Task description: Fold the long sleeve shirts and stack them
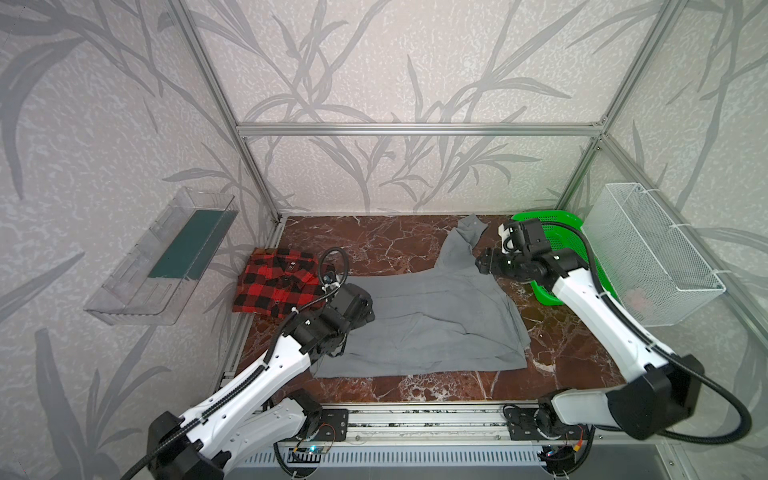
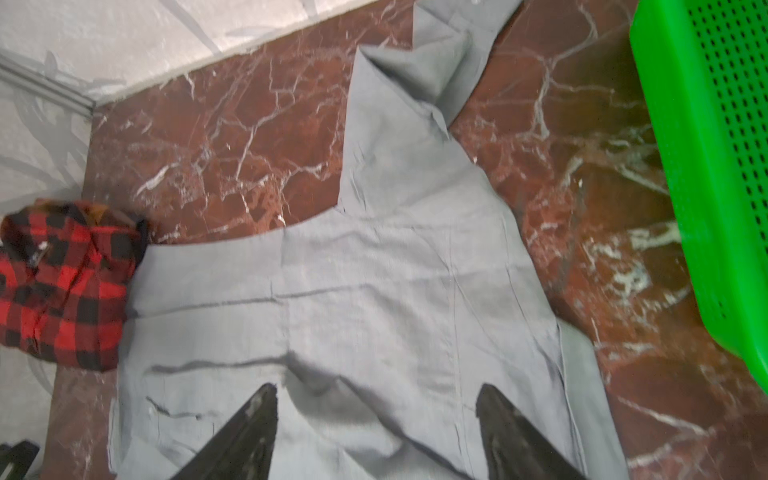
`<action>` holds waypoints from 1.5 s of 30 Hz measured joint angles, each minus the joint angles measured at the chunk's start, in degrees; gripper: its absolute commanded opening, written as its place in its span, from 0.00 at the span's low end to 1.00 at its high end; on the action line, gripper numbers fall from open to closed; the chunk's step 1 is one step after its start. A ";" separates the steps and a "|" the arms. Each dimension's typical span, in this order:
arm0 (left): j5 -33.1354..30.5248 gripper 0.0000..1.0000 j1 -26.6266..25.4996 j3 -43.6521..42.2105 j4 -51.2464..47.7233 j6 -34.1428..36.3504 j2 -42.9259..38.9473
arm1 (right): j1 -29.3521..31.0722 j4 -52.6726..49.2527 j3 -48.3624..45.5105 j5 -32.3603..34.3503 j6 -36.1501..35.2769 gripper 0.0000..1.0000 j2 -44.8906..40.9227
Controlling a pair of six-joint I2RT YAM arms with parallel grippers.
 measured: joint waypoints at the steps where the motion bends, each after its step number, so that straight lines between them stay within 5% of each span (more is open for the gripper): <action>1: 0.55 0.99 2.71 1.88 0.15 1.11 1.64 | -0.76 0.98 2.58 -0.85 0.20 0.75 3.54; 7: 5.40 0.99 17.03 10.51 -0.44 7.85 13.55 | -3.02 3.21 18.12 -3.04 0.72 0.76 25.05; 20: 7.32 0.98 18.03 11.78 1.14 11.91 24.94 | -3.41 -6.95 55.21 -3.17 -2.23 0.73 58.69; 23: 7.34 0.97 18.18 14.05 -0.13 11.41 30.56 | -3.41 -9.35 62.60 -3.85 -2.99 0.62 63.25; 28: 6.82 0.97 18.49 20.76 -3.96 11.26 39.67 | -3.41 -11.28 70.79 -6.86 -4.20 0.23 68.63; 32: 6.45 0.97 18.80 22.40 -5.31 11.32 42.86 | -3.43 -11.98 71.28 -9.27 -4.70 0.00 69.00; 38: 7.39 0.94 18.97 22.40 -6.12 10.84 45.20 | -3.45 -11.37 65.29 -10.12 -5.79 0.00 64.02; 45: 10.69 0.94 18.97 22.73 -5.66 9.29 46.45 | -3.56 5.62 24.39 -5.18 -5.55 0.00 30.64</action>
